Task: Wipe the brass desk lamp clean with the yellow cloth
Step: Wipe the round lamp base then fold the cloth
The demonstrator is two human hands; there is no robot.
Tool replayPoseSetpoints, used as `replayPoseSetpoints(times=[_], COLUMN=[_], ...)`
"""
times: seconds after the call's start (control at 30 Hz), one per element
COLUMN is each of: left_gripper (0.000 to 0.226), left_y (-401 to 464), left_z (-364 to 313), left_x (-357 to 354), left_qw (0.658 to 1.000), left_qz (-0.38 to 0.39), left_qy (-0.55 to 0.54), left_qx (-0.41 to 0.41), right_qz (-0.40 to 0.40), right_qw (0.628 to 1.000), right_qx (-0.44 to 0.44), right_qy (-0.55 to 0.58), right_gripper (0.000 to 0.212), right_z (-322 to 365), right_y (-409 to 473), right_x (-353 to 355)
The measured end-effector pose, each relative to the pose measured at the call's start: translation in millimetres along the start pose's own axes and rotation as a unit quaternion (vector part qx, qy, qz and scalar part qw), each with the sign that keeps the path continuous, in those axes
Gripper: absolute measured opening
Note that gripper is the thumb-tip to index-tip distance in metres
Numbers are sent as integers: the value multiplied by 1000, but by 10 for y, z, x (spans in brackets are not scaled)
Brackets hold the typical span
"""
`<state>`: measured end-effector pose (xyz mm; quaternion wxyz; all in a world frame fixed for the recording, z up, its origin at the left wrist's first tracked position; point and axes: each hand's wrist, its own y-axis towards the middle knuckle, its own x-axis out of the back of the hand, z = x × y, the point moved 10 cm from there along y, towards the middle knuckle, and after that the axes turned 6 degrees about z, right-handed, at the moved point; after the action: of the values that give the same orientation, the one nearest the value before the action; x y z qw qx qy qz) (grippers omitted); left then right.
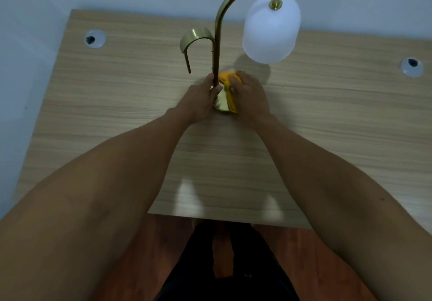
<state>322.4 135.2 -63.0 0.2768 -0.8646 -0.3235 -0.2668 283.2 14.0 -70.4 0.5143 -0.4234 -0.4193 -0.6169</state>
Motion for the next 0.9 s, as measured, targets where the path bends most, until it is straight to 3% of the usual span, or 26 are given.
replayPoseSetpoints(times=[0.17,0.27,0.33,0.4,0.47,0.53,0.63,0.8,0.9], left_gripper=[31,29,28,28,29,30,29,27,26], left_y=[-15,-39,-42,-31,-22,-19,-18,-8,5], left_z=[-2,-63,-79,-54,-25,-27,-20,-7,6], left_x=[0,7,13,12,10,12,10,46,56], left_qw=[1000,1000,1000,1000,999,999,998,999,999], left_qz=[-4,4,9,22,30,30,34,32,28], left_qy=[-21,-2,0,-2,-11,-21,-34,-19,-24], left_qx=[14,7,5,15,23,26,34,16,18], right_qz=[-21,15,38,39,24,-28,-87,31,12], right_qw=[985,992,996,991,962,934,902,938,951], right_qx=[-108,-70,-62,-75,-83,-170,-286,-248,-242], right_qy=[-129,-106,-46,103,260,313,310,241,192], right_gripper=[24,39,49,36,21,20,35,37,32], right_z=[51,408,531,553,520,156,-486,-592,-320], right_y=[-302,-451,-534,-633,-741,-775,-642,-249,-393], right_x=[-19,-240,-320,-231,-51,106,202,-31,-56])
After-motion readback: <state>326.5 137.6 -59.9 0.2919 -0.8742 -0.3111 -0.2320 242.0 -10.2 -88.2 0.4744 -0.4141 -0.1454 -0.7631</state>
